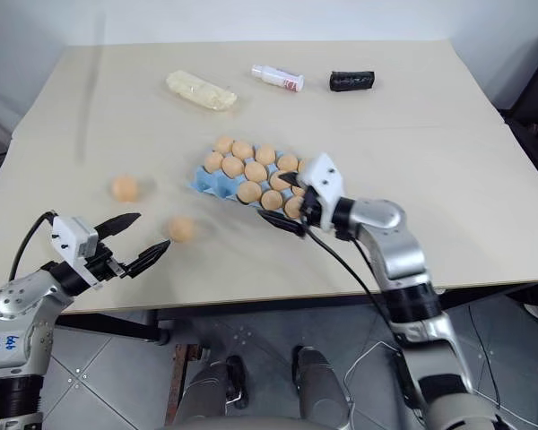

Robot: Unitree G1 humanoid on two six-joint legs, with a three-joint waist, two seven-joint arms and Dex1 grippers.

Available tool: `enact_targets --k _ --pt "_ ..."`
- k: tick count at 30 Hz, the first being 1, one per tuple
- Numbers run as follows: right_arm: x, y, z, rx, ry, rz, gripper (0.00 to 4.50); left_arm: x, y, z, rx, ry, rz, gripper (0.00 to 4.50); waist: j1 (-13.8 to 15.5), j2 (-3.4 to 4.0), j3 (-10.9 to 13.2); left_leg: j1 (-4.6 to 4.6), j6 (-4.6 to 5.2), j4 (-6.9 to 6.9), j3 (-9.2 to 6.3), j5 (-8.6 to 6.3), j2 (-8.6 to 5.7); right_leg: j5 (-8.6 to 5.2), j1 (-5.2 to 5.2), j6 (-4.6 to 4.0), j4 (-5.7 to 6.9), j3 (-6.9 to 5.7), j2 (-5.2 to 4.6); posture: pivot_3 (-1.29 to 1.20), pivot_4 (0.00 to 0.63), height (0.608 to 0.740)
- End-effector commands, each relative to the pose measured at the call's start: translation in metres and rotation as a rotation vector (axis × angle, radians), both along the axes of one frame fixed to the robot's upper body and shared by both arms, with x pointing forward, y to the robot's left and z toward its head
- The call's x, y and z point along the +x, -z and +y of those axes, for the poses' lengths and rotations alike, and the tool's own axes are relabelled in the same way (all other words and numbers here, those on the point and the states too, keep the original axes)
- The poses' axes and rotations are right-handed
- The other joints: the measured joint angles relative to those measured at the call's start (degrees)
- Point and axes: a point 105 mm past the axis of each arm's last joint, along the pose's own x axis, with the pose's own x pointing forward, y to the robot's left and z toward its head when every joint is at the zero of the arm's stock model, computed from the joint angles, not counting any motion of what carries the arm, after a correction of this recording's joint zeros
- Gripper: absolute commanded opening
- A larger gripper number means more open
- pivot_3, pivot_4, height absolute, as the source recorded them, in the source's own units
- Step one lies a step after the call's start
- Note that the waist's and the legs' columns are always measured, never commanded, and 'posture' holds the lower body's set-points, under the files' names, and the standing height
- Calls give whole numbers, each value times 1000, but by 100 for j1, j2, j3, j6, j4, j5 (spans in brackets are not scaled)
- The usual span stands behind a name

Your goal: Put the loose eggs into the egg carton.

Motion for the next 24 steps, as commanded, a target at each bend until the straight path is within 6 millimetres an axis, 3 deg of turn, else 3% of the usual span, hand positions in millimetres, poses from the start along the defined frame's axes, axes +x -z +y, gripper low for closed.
enact_targets --k 1,7,11,16,21,24 --pt "-32 -7 -12 -31 -157 -90 4484 -11 -7 15 20 -42 -14 4500 6 -1 0 0 0 0 0 -1 2 0 0 0 -2 -7 2 0 150 740" --pt "-34 0 -30 3 -98 -39 4484 -18 2 28 50 -74 22 4500 13 -2 1 13 0 21 -15 0 -1 -20 7 -43 4 8 4 0 150 740" --pt "-30 2 -32 36 -60 -26 4484 -17 7 12 61 -3 59 4500 18 -2 0 13 2 27 -26 0 -9 -25 22 -72 -21 33 -1 0 150 740" --pt "-27 4 -29 39 -25 -47 4484 18 5 -27 23 47 14 4500 96 -3 0 11 7 26 -30 0 -10 -18 43 -64 -41 27 -8 0 150 740" --pt "-26 5 -31 25 -8 -53 4484 50 6 -45 9 16 -6 4500 69 -4 -1 14 17 26 -15 0 -12 11 40 -12 -29 29 -3 0 150 740" --pt "-25 4 -30 35 11 -61 4484 59 12 -50 22 3 6 4500 57 -4 -1 14 14 26 -17 -1 -12 20 31 15 -11 23 3 0 150 740"
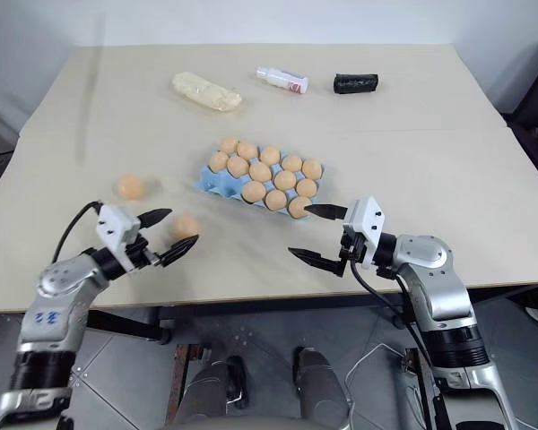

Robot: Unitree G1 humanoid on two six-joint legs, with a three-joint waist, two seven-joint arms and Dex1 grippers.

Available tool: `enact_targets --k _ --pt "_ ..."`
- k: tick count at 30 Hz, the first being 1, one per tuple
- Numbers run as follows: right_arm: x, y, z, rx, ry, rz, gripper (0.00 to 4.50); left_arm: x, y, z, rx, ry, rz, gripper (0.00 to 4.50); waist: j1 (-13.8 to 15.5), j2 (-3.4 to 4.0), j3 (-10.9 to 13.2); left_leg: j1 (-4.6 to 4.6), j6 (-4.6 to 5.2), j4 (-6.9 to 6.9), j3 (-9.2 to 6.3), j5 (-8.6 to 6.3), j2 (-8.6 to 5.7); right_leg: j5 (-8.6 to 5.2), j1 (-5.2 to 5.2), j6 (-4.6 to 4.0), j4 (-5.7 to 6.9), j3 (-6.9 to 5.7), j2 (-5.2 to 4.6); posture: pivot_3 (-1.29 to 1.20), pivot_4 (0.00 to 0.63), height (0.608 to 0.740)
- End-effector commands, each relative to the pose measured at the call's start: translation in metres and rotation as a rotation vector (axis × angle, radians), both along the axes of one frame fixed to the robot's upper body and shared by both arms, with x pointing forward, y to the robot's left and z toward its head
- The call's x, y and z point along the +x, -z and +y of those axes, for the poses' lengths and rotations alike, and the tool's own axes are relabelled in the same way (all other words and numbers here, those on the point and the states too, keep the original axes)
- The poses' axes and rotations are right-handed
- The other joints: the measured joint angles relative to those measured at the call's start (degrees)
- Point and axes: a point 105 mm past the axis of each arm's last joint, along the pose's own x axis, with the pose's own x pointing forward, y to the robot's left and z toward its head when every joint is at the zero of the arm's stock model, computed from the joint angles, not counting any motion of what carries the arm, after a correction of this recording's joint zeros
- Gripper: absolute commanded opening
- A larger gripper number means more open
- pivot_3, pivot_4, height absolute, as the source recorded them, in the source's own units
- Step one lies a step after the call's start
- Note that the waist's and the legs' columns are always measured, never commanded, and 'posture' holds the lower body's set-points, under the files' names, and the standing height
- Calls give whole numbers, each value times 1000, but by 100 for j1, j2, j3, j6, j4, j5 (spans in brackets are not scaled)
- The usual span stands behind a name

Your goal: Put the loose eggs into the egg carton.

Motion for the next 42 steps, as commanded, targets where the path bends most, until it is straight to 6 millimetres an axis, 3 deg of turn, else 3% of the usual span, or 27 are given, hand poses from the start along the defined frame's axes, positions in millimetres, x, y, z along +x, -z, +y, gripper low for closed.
enact_targets --k 1,3,6,9,13,17,23,27,31,35,39,42 --pt "-2 -13 -2 17 24 -60 4499 5 5 -1 27 -19 -8 4304 -10 0 0 0 -2 0 1 0 0 -1 -3 -1 2 0 5 0 150 740" --pt "-2 -12 -2 22 34 -62 4500 4 7 -4 25 -3 -5 3912 -3 0 0 1 -7 2 0 2 0 -5 -8 -6 13 -3 11 0 150 740" --pt "-2 -11 -4 23 50 -62 4500 4 7 -6 28 8 -12 2929 4 0 0 1 -10 14 -4 2 1 -7 -9 -9 26 -12 13 0 150 740" --pt "-1 -12 -8 25 73 -66 4500 6 -6 -15 -11 47 -40 2253 7 0 0 1 -9 35 -7 2 3 -6 -4 -9 34 -19 11 0 150 740" --pt "1 -14 -10 28 92 -69 4500 14 -24 -39 -45 134 -82 2212 37 0 0 1 4 55 -8 3 2 -14 10 -23 31 -31 -4 0 150 740" --pt "3 -15 -8 28 91 -71 4500 45 -39 -68 -46 201 -96 2212 166 0 1 0 18 82 -16 1 -4 -21 42 -38 4 -43 -8 0 150 740" --pt "4 -18 -6 39 105 -85 4500 84 -52 -89 -61 151 -114 2212 151 -1 0 -1 50 85 -6 -13 -12 -3 60 -13 -33 -32 -13 0 150 740" --pt "1 -20 -3 47 113 -93 4500 95 -50 -100 -75 143 -100 2212 173 -2 1 -2 40 84 -11 -26 -21 29 52 51 -22 -41 -1 0 150 740" --pt "0 -22 -6 54 136 -102 4500 97 -46 -103 -74 143 -97 3407 197 -1 1 -3 35 83 -18 -31 -15 13 49 36 -15 -49 11 0 150 740" --pt "-3 -23 -7 57 143 -102 4500 92 -54 -97 -99 165 -149 4468 246 -2 1 -4 28 85 -19 -35 -14 11 48 34 -12 -50 15 0 150 740" --pt "-4 -20 -8 58 149 -92 4500 73 -60 -73 -93 194 -213 4468 247 -2 1 -3 25 87 -16 -37 -14 11 50 35 -11 -48 13 0 150 740" --pt "-4 -17 -8 61 144 -83 4500 56 -61 -44 -81 160 -235 4468 231 -2 2 -1 22 85 -15 -38 -6 6 47 25 -1 -47 16 0 150 740"
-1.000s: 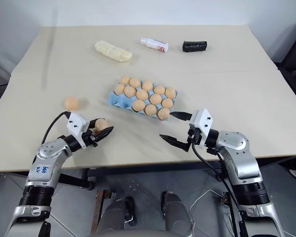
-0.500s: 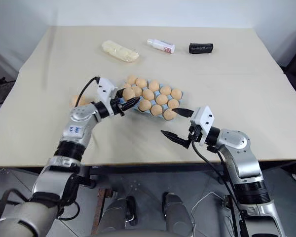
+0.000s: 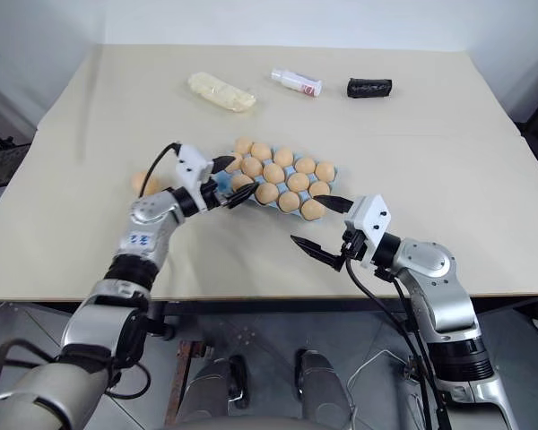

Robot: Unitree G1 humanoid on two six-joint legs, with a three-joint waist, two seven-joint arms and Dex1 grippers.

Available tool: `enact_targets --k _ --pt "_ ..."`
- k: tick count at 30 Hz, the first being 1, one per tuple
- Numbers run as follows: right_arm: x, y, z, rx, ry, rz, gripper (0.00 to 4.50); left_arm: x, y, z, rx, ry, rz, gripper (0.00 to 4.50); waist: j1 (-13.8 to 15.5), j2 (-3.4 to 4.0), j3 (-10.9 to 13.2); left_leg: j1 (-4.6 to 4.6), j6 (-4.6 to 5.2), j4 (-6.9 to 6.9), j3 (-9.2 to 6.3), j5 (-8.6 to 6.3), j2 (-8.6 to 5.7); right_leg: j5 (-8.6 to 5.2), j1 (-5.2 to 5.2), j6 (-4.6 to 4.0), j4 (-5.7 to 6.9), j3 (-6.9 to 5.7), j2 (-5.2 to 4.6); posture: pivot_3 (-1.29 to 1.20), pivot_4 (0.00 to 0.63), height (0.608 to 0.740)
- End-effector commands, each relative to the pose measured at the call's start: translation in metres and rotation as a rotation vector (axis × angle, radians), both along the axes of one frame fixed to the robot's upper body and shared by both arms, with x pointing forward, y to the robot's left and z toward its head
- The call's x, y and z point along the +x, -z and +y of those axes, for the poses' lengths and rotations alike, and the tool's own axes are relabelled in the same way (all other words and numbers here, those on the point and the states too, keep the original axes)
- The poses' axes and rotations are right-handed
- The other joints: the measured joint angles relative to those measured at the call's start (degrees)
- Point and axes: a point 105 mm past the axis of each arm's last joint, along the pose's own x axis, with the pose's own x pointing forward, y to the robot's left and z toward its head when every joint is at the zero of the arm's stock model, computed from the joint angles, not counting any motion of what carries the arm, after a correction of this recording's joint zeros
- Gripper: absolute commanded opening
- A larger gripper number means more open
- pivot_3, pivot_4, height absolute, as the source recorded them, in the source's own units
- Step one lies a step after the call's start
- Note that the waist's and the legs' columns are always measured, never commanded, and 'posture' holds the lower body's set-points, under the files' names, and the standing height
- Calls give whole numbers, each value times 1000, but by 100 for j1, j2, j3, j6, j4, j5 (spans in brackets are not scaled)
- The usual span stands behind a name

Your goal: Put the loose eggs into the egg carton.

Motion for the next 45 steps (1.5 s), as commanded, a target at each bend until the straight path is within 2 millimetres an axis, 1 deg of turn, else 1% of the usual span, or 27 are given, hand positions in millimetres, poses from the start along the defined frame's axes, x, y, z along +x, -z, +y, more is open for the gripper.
enact_targets --k 1,2,3,4,6,9,11,13,15,17,20,23,27,29,31,34,37,39,42,45 --pt "-3 -10 -2 23 -7 -39 4500 -17 -24 27 -31 -23 -89 4468 -4 0 0 0 -1 1 -1 1 2 -2 -5 -4 5 0 1 0 150 740" --pt "-3 -10 -1 26 -15 -37 4500 -24 -24 40 -39 -52 -92 4468 8 0 0 0 -3 0 0 2 4 -4 -6 -7 9 1 2 0 150 740" --pt "-3 -8 3 26 -42 -29 4500 -38 -16 69 -47 -122 -79 4468 -10 0 0 3 -5 1 -3 2 7 -6 -5 -11 15 -2 1 0 150 740" --pt "-3 -7 6 26 -62 -24 4500 -50 -11 88 -46 -170 -68 4468 -78 1 0 5 -6 0 -2 2 11 -6 -6 -12 16 1 2 0 150 740" --pt "-3 -5 11 29 -87 -18 4500 -69 -4 112 -46 -248 -48 4468 -114 1 0 21 -9 -6 7 0 31 -8 3 -15 21 11 1 0 150 740" --pt "-1 -5 16 47 -119 -31 4500 -95 9 140 -30 -389 -26 4468 -98 1 0 17 -10 -1 -1 3 31 -10 -1 -17 25 7 -4 0 150 740" --pt "1 -4 18 47 -129 -26 4500 -109 18 156 -14 -487 -2 4468 -85 1 0 15 -10 -1 -5 3 31 -34 6 -60 14 9 -14 0 150 740" --pt "3 -4 20 53 -131 -28 4500 -122 29 170 13 -577 41 4468 -83 1 0 9 -9 -3 -4 2 31 -43 10 -79 2 15 -27 0 150 740" --pt "5 -5 22 60 -133 -29 4500 -132 36 179 -5 -630 63 4468 -94 1 -1 6 -8 -9 -2 2 33 -37 17 -83 -26 18 -31 0 150 740" --pt "6 -5 22 61 -136 -29 4500 -135 36 181 -21 -649 66 4468 -98 0 -2 -5 -7 -41 9 1 38 -16 20 -82 -80 17 -24 0 150 740" --pt "7 -5 23 62 -137 -28 4500 -128 29 180 -65 -665 48 4468 -90 0 -2 -8 -8 -73 27 1 37 -9 13 -83 -112 14 -25 0 150 740" --pt "8 -6 24 61 -138 -30 4500 -110 21 176 -91 -680 37 4468 -84 0 -2 -7 -9 -80 29 3 38 -12 9 -88 -109 13 -23 0 150 740" --pt "10 -7 23 56 -135 -34 4500 -73 12 168 -101 -685 57 4468 -78 -1 -3 4 -13 -79 34 8 35 0 7 -65 -80 2 -22 0 150 740" --pt "11 -8 23 53 -133 -38 4500 -57 6 163 -119 -665 62 4468 -76 -2 -3 5 -13 -73 36 9 34 12 4 -37 -67 -10 -21 0 150 740" --pt "11 -9 23 52 -131 -43 4500 -37 4 158 -108 -653 86 4468 -86 -2 -3 6 -12 -73 46 9 32 14 -4 -29 -60 -20 -20 0 150 740" --pt "12 -10 24 51 -128 -48 4500 -20 4 155 -89 -656 108 4468 -102 -2 -3 5 -12 -58 50 9 19 16 -8 -22 -49 -22 -10 0 150 740" --pt "12 -10 23 53 -117 -55 4500 1 5 146 -52 -658 135 4468 -82 -3 -3 7 -16 -48 52 11 19 13 -17 -22 -27 -20 -8 0 150 740" --pt "12 -11 22 57 -108 -58 4500 10 8 142 -40 -665 154 4468 -77 -3 -3 1 -17 -32 52 12 18 10 -28 -21 -5 -18 -10 0 150 740" --pt "11 -10 21 61 -98 -59 4500 15 10 141 -54 -664 164 4468 -103 -3 -3 -1 -16 -15 55 11 20 12 -31 -18 7 -10 -11 0 150 740" --pt "11 -9 20 64 -90 -57 4500 19 11 139 -72 -657 166 3868 -97 -3 -3 0 -16 -13 55 11 21 12 -34 -18 13 -8 -11 0 150 740"
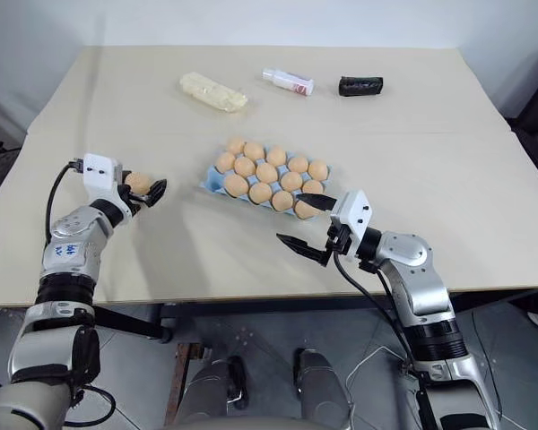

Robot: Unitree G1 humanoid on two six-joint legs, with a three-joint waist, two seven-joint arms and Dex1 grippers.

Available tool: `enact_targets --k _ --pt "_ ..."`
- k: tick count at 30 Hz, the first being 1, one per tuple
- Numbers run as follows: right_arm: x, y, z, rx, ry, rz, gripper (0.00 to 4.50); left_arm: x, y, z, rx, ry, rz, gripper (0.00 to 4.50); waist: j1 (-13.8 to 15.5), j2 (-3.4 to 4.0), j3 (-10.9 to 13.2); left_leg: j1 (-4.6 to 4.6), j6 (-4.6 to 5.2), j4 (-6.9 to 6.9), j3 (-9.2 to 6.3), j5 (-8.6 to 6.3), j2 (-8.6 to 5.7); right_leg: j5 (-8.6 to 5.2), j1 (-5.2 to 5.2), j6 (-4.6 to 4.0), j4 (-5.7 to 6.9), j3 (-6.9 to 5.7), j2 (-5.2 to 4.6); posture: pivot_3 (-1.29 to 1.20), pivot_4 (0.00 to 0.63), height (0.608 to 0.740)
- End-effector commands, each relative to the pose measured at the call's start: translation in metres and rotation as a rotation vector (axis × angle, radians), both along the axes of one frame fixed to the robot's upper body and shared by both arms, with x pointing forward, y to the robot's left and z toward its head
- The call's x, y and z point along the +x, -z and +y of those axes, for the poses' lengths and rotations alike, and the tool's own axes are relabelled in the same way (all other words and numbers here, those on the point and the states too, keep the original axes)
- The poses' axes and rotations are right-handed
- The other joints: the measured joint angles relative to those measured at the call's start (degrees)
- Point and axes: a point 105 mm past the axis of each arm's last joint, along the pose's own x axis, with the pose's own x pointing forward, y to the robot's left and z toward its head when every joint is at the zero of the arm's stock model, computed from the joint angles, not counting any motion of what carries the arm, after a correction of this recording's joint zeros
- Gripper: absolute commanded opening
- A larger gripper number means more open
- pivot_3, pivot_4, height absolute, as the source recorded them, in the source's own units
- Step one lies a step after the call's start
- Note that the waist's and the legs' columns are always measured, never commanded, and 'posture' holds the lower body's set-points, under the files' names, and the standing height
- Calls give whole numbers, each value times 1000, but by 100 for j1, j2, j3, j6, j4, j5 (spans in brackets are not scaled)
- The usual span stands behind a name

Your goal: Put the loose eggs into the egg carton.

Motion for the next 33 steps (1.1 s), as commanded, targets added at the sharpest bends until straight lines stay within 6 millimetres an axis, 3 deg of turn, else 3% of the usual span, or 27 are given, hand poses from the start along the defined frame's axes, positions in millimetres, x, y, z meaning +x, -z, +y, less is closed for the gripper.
enact_targets --k 1,6,9,11,16,20,25,29,33 --pt "-3 -12 -2 20 11 -58 4500 5 -10 -1 -4 1 -41 3617 14 0 0 -1 0 1 0 0 0 -1 -3 -1 4 0 0 0 150 740" --pt "-3 -13 -4 20 24 -61 4500 3 -18 -7 -15 64 -95 1999 19 0 0 -5 0 5 1 0 -1 -2 -9 -3 9 1 -1 0 150 740" --pt "-3 -13 -6 20 34 -62 4500 -2 -43 -28 -32 209 -218 1999 23 0 0 -6 0 5 4 0 -1 -2 -9 -3 10 1 -1 0 150 740" --pt "-2 -12 -7 19 39 -61 4500 -6 -56 -53 -7 340 -270 1999 26 0 0 -6 0 5 4 0 -1 -2 -10 -3 10 1 -1 0 150 740" --pt "0 -14 -5 22 45 -68 4500 -6 -61 -104 43 545 -278 1999 51 0 0 -6 1 10 6 1 -6 -1 -8 -2 12 3 -1 0 150 740" --pt "1 -17 -4 27 50 -80 4500 2 -51 -121 79 571 -230 1999 41 0 0 -6 8 17 5 5 -10 3 -8 6 13 9 -2 0 150 740" --pt "0 -19 -4 32 60 -89 4500 11 -45 -122 72 549 -199 1999 4 -1 0 -6 9 17 0 6 -8 3 -10 8 17 10 5 0 150 740" --pt "-4 -18 -7 37 76 -88 4500 8 -46 -120 56 568 -214 2982 22 -1 1 -7 9 17 -1 6 -8 -1 -12 9 19 8 4 0 150 740" --pt "-6 -18 -10 38 92 -87 4500 -4 -47 -95 84 557 -228 4221 -2 -1 1 -8 10 16 3 5 -10 -1 -12 11 18 12 1 0 150 740"
